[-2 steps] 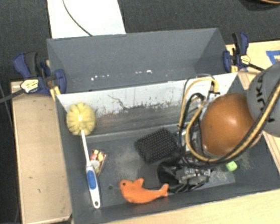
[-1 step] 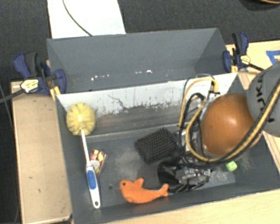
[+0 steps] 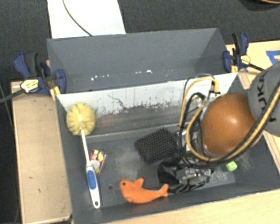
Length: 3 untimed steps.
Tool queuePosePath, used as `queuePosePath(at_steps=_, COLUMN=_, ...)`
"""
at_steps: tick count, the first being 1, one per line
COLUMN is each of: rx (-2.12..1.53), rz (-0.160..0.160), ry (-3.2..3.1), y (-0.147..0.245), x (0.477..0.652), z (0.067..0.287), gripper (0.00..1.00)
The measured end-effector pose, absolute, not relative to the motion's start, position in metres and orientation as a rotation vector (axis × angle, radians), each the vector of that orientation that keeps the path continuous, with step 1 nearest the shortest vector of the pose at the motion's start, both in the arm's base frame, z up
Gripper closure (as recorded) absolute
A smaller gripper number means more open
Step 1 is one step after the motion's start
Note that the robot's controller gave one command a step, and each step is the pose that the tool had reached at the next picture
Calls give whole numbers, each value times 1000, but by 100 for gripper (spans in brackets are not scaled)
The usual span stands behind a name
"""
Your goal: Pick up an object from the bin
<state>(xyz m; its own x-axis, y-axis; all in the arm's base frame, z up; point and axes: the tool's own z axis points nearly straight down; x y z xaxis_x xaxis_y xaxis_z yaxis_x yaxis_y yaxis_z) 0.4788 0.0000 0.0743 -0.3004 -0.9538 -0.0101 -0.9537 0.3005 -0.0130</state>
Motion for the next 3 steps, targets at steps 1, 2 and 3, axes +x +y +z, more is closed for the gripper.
queuePosePath(at_steps=1, rx=-1844, rz=-6, ry=2524, y=0, x=478, z=97, gripper=100)
queuePosePath(at_steps=2, rx=-1839, rz=-8, ry=2524, y=0, x=479, z=105, gripper=100)
queuePosePath(at_steps=3, rx=-1837, rz=-6, ry=2525, y=0, x=479, z=107, gripper=100)
